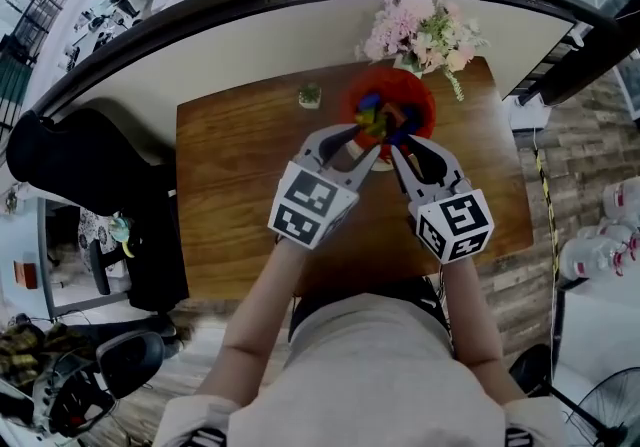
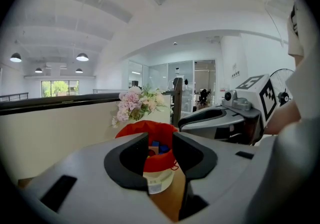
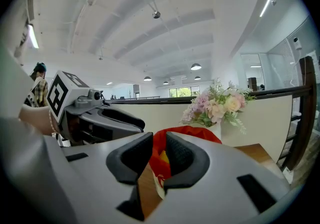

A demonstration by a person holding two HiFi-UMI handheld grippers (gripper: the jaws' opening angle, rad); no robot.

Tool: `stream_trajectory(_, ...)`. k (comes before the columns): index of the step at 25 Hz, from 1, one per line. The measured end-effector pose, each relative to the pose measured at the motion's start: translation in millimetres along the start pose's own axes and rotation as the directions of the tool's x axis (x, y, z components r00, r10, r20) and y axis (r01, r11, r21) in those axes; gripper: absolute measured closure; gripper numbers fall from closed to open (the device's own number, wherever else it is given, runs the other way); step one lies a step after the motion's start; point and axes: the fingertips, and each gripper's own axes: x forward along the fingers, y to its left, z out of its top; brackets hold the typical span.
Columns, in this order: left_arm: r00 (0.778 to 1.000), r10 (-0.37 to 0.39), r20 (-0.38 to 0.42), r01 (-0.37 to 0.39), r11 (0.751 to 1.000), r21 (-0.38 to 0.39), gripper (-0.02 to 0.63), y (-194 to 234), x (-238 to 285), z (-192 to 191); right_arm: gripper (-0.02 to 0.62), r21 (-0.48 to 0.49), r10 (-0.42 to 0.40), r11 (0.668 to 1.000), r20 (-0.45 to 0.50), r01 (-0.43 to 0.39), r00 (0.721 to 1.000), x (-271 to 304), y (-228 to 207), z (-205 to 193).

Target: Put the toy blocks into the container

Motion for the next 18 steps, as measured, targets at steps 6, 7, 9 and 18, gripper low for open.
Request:
stream_trajectory(6,0.999,0.034,0.017,-0.033,0.998,-0.058,0.457,-1,-17,-15,0.518,-0.017,0.058,0.998,-0.019,-0.059,0.998,7,22,-4)
stream_trajectory(7,0.999,0.040,0.020,-0.038,0.997,-0.069,0.471,0,-20,-18,0.518,-0.018,0.067,0.998,-0.022,-0.068,0.998,8,25,-5)
stream_trajectory(9,0.999,0.051,0.014,-0.049,0.994,-0.093,0.477,0,-26,-25,0.518,-0.018,0.087,0.996,-0.028,-0.088,0.996,10,31,-8)
stream_trajectory(18,0.999,0.044,0.027,-0.038,0.982,-0.187,0.591,-9,-41,-52,0.584,0.008,0.157,0.988,-0.076,-0.157,0.985,6,53,-31)
